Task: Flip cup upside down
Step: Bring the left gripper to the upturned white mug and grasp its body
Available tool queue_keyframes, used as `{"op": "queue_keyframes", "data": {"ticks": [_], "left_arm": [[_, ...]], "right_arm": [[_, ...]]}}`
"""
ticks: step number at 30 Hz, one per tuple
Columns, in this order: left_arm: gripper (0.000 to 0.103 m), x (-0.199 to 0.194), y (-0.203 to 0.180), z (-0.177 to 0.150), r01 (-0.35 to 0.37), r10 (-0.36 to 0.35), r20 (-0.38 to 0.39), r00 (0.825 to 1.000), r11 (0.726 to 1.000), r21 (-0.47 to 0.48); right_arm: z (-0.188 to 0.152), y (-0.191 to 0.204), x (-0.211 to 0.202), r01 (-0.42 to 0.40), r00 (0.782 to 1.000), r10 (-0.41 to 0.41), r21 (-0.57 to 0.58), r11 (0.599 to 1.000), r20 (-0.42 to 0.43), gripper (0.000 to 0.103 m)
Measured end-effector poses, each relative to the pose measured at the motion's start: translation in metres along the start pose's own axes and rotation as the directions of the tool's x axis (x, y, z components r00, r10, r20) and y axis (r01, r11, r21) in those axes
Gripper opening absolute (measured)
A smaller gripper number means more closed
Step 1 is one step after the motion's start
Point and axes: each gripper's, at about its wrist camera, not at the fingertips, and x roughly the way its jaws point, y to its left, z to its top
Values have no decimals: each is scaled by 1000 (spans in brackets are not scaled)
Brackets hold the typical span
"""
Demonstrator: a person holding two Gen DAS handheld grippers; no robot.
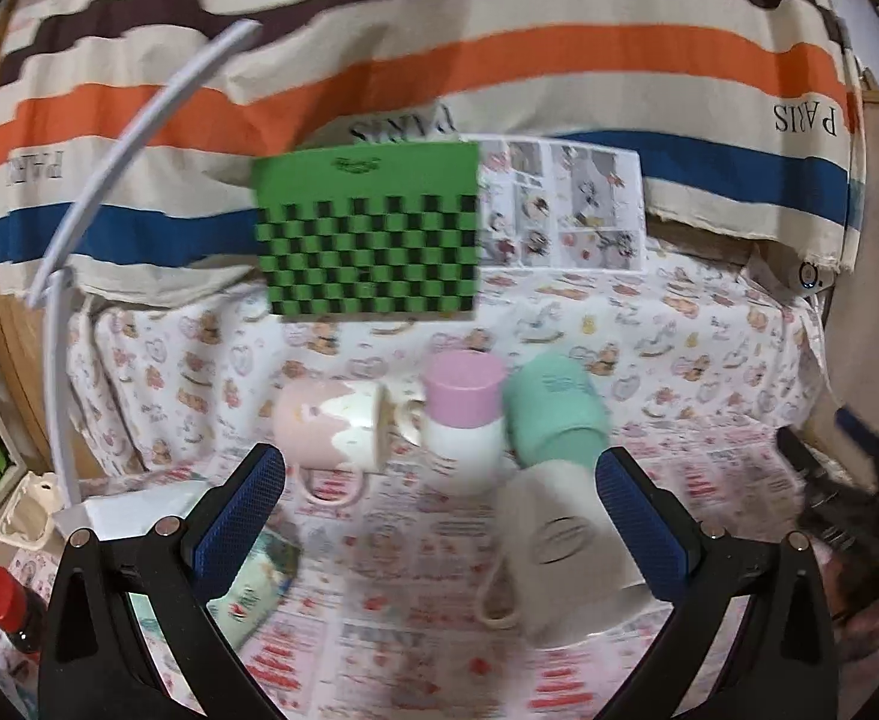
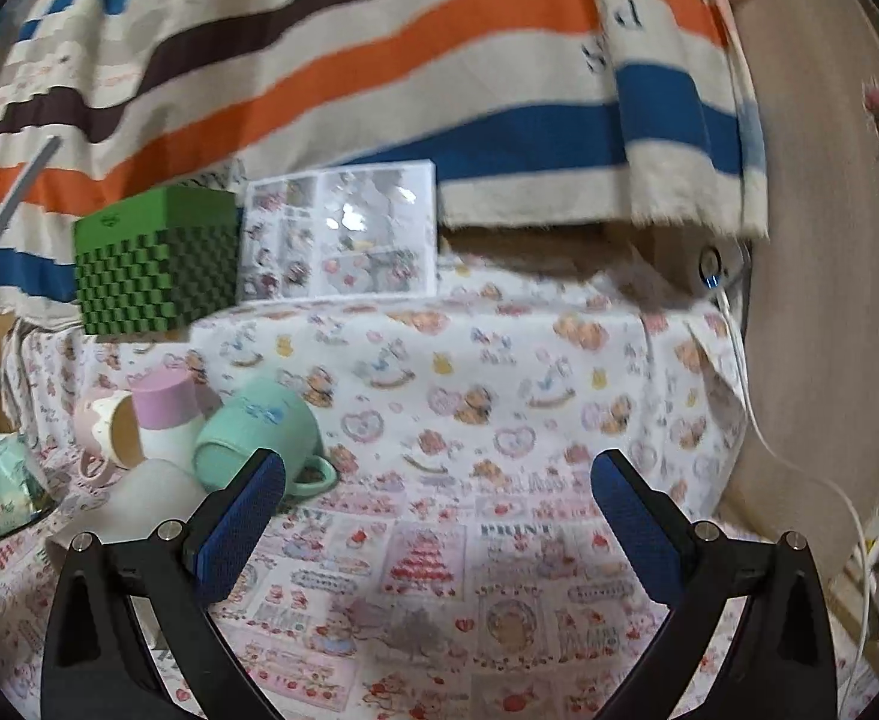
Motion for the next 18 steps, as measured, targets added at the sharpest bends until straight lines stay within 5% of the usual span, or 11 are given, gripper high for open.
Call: {"op": "queue_keyframes", "data": {"ticks": [5, 12, 15, 18], "left_arm": [[103, 36, -26, 20, 44, -49, -212, 976, 999, -28], [103, 101, -17, 5, 36, -184, -431, 883, 944, -329], [96, 122, -20, -3, 36, -231, -498, 836, 929, -369], [93, 135, -29, -9, 33, -222, -535, 815, 940, -340]], "right_arm": [[0, -3, 2, 23, 1000, -23, 12, 1000, -5, 103], [0, 0, 3, 39, 999, -39, -1, 999, -10, 103], [1, 0, 2, 41, 999, -41, -1, 999, -11, 103], [1, 1, 3, 41, 999, -42, -7, 999, -12, 103]]}}
